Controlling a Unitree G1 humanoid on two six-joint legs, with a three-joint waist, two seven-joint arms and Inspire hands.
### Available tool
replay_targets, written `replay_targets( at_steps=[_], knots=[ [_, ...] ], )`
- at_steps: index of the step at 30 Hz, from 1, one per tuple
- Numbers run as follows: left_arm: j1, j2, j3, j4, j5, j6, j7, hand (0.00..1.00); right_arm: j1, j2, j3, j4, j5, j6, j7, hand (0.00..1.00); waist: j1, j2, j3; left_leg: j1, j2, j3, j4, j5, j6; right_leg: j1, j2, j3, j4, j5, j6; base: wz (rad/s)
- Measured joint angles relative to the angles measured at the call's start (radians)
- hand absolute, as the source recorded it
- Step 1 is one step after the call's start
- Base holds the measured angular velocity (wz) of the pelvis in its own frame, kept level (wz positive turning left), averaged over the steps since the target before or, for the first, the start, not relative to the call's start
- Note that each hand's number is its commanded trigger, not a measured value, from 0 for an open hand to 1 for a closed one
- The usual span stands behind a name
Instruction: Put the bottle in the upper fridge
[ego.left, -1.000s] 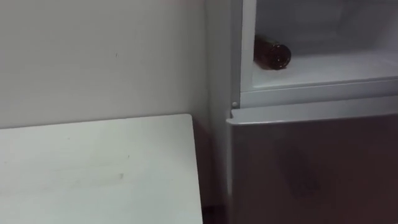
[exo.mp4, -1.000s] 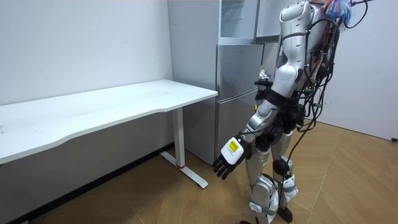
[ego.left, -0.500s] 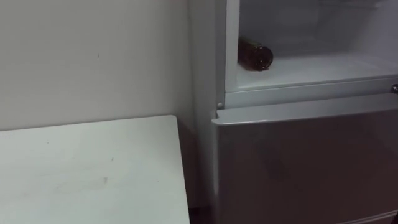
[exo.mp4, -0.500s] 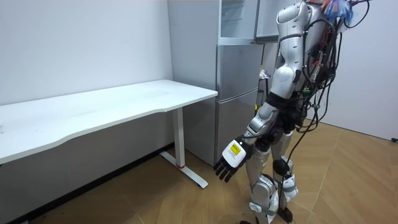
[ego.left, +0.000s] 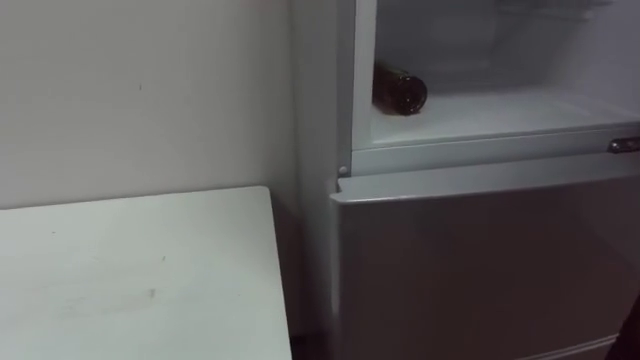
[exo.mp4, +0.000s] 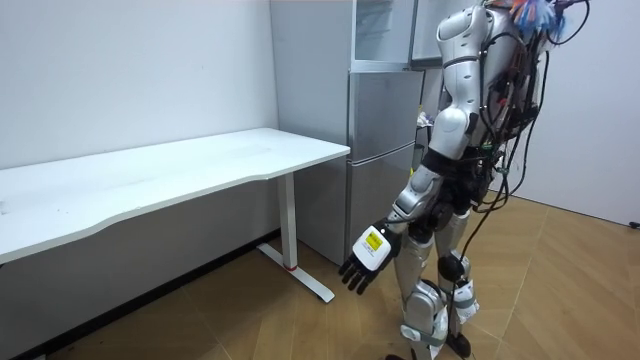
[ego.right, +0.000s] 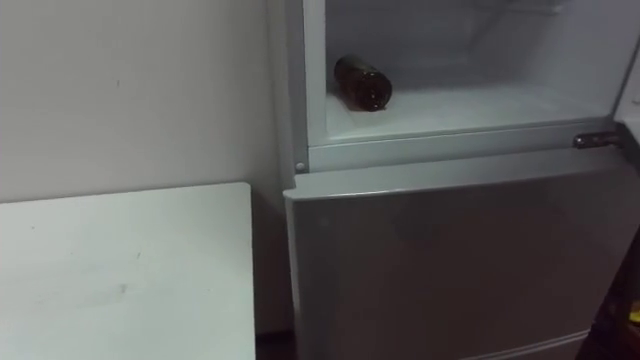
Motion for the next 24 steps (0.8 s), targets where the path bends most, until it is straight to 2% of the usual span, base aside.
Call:
replay_targets(
  at_steps=[2, 4, 6, 10, 13, 15, 17, 21, 24],
  knots=[
    [0.003, 0.009, 0.003, -0.014, 0.0, 0.001, 0.0, 0.0, 0.0, -0.024, -0.004, -0.029, -0.014, -0.019, -0.053, 0.0, -0.002, -0.004, -0.0011, -0.005, -0.002, -0.002, -0.001, 0.0, 0.0, -0.005, -0.002, 0.0, 0.002, -0.001, 0.001, 0.0],
    [0.002, 0.025, 0.008, -0.033, 0.0, -0.003, 0.0, 0.0, -0.002, -0.054, -0.032, -0.059, -0.024, -0.024, -0.128, 0.0, -0.003, -0.015, 0.0039, -0.006, -0.005, -0.004, -0.003, 0.0, 0.001, -0.015, -0.007, -0.001, 0.02, -0.012, 0.002, 0.0],
    [0.002, 0.037, 0.009, -0.032, 0.0, -0.011, 0.004, 0.0, -0.007, -0.076, -0.047, -0.067, -0.044, -0.042, -0.177, 0.0, -0.004, -0.027, 0.0043, 0.002, -0.008, -0.004, -0.003, 0.0, 0.001, -0.015, -0.01, -0.002, 0.031, -0.02, 0.003, 0.0],
    [0.002, 0.038, 0.015, -0.031, 0.0, -0.019, 0.006, 0.0, -0.031, -0.104, -0.099, -0.088, -0.073, -0.066, -0.239, 0.0, -0.008, -0.041, 0.0055, 0.005, -0.009, -0.004, -0.003, 0.0, 0.0, -0.012, -0.011, -0.002, 0.032, -0.023, 0.004, 0.0],
    [0.002, 0.038, 0.019, -0.033, 0.013, -0.019, 0.005, 0.0, -0.031, -0.117, -0.134, -0.174, -0.076, -0.086, -0.286, 0.0, -0.007, -0.038, 0.0076, 0.0, -0.009, -0.004, -0.003, 0.0, 0.001, -0.016, -0.01, -0.002, 0.029, -0.023, 0.004, 0.0],
    [0.001, 0.038, 0.023, -0.039, 0.022, -0.021, -0.002, 0.0, -0.033, -0.15, -0.135, -0.193, -0.077, -0.105, -0.305, 0.0, -0.005, -0.037, 0.0065, -0.014, -0.009, -0.004, -0.003, -0.001, 0.002, -0.031, -0.01, -0.001, 0.032, -0.022, 0.003, 0.0],
    [0.002, 0.038, 0.033, -0.038, 0.022, -0.021, -0.003, 0.0, -0.033, -0.157, -0.151, -0.213, -0.088, -0.109, -0.314, 0.0, -0.001, -0.039, 0.005, -0.016, -0.009, -0.003, -0.003, -0.001, 0.001, -0.033, -0.01, -0.001, 0.033, -0.022, 0.003, 0.0],
    [0.006, 0.039, 0.038, -0.026, 0.027, -0.021, -0.004, 0.0, -0.033, -0.17, -0.159, -0.289, -0.244, -0.109, -0.35, 0.0, -0.001, -0.031, 0.0049, -0.013, -0.009, 0.001, -0.003, -0.001, 0.001, -0.031, -0.01, 0.004, 0.031, -0.022, 0.003, -0.02],
    [0.006, 0.039, 0.04, -0.02, 0.035, -0.022, -0.004, 0.0, -0.044, -0.183, -0.168, -0.36, -0.347, -0.11, -0.366, 0.0, -0.002, -0.033, 0.0037, -0.008, -0.009, 0.001, -0.003, 0.0, 0.001, -0.024, -0.009, 0.003, 0.028, -0.022, 0.003, 0.0]
  ],
)
